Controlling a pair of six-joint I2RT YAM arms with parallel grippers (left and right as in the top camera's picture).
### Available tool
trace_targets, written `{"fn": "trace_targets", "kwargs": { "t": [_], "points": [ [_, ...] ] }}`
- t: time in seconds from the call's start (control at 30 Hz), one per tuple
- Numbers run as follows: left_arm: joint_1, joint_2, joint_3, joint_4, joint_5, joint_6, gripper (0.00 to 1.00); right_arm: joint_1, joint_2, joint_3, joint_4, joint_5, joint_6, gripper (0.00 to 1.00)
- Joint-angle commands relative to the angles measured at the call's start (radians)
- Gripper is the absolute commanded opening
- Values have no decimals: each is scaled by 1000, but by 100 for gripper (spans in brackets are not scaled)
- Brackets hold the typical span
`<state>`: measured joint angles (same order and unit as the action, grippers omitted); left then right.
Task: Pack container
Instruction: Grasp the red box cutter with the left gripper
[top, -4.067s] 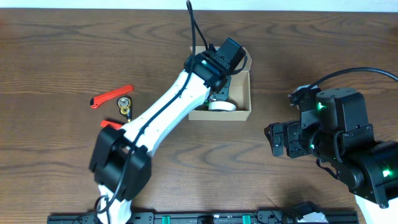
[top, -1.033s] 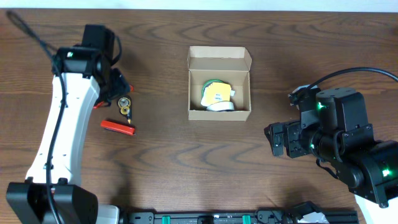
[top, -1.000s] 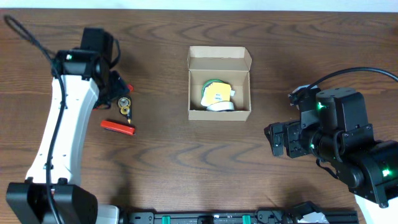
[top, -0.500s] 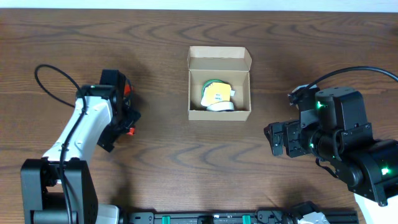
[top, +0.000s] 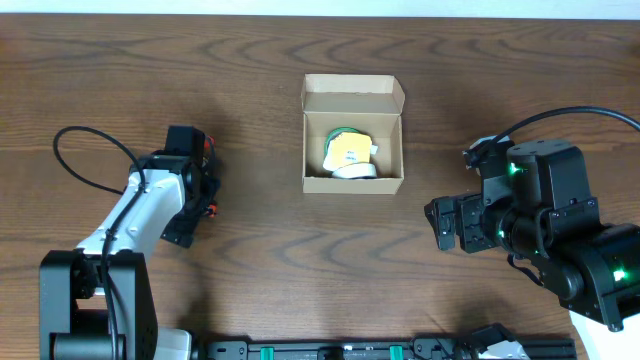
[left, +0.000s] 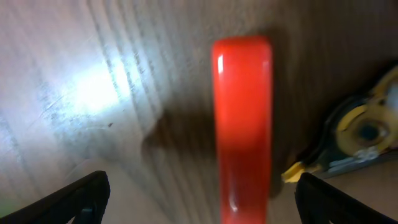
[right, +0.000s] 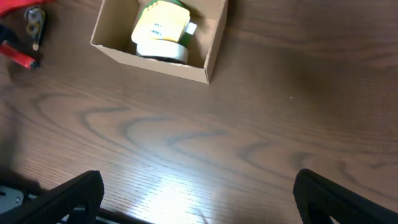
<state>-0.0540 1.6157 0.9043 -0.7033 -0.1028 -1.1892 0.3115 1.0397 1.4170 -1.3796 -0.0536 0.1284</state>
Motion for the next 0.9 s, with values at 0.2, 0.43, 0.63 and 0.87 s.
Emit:
{"fn": "trace_targets", "kwargs": {
  "t": [0.2, 0.43, 0.63, 0.87],
  "points": [
    [2, 86, -8, 36, -5, -27, 91, -7, 1, 0, -2, -3, -3, 99],
    [2, 113, -8, 50, -8, -26, 69, -7, 1, 0, -2, -3, -3, 99],
    [2, 146, -8, 56, 3, -26, 49, -7, 1, 0, -2, -3, -3, 99],
    [2, 163, -8, 57, 11, -25, 29, -7, 1, 0, -2, -3, -3, 99]
  ]
}}
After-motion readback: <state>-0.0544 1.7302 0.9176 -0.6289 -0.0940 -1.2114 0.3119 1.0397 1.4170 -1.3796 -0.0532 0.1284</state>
